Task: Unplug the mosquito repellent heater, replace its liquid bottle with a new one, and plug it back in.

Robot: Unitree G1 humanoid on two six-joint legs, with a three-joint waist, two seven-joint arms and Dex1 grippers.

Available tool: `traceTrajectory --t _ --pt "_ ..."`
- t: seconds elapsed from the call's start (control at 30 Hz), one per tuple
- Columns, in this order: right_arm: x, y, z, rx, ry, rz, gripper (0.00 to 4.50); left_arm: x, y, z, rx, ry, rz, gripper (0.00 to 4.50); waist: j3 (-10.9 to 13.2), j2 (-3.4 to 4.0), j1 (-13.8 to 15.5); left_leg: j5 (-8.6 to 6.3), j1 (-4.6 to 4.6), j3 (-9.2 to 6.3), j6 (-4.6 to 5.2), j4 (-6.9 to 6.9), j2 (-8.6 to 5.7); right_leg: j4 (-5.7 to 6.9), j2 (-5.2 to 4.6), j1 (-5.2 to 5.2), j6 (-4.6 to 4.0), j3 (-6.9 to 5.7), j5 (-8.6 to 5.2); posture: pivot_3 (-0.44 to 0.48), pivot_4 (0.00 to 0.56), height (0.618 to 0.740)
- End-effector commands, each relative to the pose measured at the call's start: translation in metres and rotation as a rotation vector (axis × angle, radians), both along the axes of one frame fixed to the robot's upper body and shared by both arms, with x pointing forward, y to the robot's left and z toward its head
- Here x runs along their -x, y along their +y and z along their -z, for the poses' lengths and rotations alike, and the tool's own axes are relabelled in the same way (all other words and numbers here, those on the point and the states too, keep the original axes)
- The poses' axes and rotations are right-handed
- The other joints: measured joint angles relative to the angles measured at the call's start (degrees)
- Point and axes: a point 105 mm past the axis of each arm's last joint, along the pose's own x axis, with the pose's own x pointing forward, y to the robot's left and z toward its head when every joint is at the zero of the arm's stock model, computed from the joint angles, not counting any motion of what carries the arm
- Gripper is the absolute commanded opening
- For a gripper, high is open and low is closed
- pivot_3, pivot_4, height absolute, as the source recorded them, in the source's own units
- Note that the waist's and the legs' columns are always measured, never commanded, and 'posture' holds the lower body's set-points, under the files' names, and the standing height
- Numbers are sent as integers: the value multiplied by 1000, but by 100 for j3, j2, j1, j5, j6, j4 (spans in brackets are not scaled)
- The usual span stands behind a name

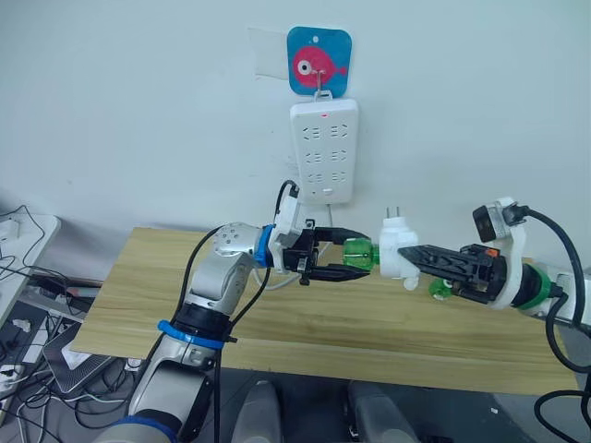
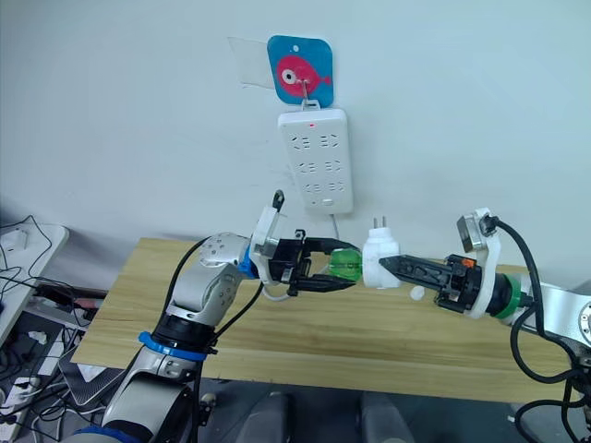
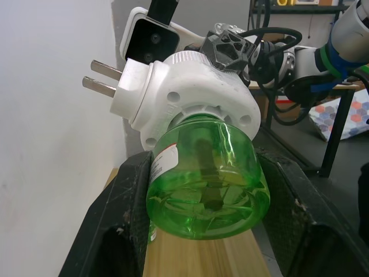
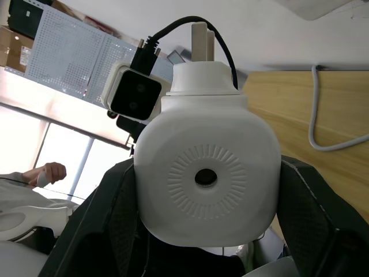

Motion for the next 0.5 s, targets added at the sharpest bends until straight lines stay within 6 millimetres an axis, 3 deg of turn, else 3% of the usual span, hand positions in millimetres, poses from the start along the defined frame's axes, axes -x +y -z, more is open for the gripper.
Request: traceTrajectory --t 0.03,0.07,0.2,0.23,0.5 --pt "11 16 -11 -6 -58 -71 2969 8 -9 -4 -1 -32 51 2242 0 0 -1 0 0 0 0 0 0 0 0 0 0 0 0 11 206 740" --pt "11 16 -11 -6 -61 -75 2969 8 -8 -4 -2 -33 51 2242 0 0 -1 0 0 0 0 0 0 0 0 0 0 0 0 11 206 740" --pt "13 17 -12 -5 -66 -83 4353 8 -7 -3 -5 -33 45 2242 1 -1 1 0 -2 0 0 -1 0 -2 0 0 0 0 0 14 208 740" --pt "13 17 -12 -5 -66 -85 4469 7 -7 -3 -5 -32 43 2242 1 -2 1 0 -5 -2 0 0 0 -2 0 -2 0 -2 0 14 208 740" --pt "17 21 -12 -10 -67 -124 4469 6 -9 -5 12 -21 29 2242 2 -3 1 0 -6 -6 0 0 0 -2 0 -2 0 -5 0 15 210 740"
